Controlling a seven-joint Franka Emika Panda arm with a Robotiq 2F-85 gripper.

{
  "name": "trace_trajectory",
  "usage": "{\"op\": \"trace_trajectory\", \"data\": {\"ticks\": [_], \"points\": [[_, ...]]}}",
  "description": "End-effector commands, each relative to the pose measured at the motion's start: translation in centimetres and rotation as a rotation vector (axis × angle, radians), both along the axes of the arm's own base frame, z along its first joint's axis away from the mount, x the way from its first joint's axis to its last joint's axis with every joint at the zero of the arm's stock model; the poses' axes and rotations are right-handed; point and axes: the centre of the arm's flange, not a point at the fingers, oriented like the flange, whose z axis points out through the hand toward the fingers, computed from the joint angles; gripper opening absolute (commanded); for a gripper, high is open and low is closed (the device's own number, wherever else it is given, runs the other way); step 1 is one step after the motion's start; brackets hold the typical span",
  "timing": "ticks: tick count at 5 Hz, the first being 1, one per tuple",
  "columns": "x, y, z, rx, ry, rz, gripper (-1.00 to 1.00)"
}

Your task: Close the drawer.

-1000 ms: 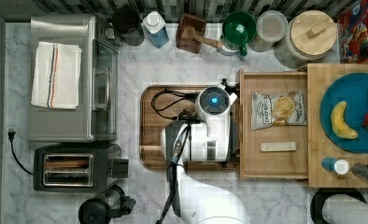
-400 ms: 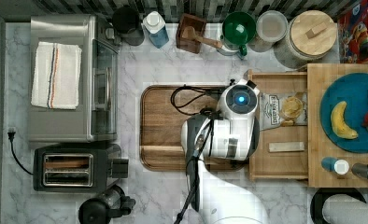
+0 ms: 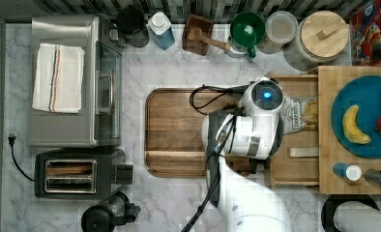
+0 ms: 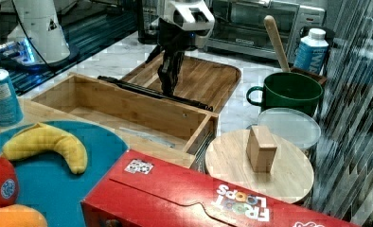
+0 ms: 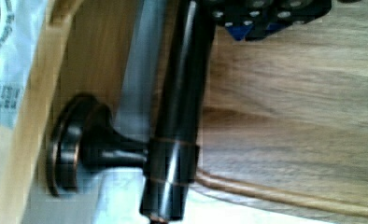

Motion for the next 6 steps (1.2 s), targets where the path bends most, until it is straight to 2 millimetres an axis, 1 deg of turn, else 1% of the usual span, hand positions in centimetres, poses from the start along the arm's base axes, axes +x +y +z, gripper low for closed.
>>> {"op": "trace_trajectory", "data": {"ticks": [1,2,3,4,5,6], "points": [[0.8,-21.4,6.2,-0.094,-0.127,-0.062,-1.0],[0.6,-24.7,7.2,-0.111,-0.122,-0.047,-1.0],[0.3,-27.1,8.8,-0.15,-0.111,-0.024,-1.0],[0.4,-28.1,9.3,-0.153,-0.092,-0.051,-1.0],[0.2,-27.3,9.1,-0.131,-0.087,-0.084,-1.0],[0.2,-27.3,9.0,-0.131,-0.087,-0.083,-1.0]]}}
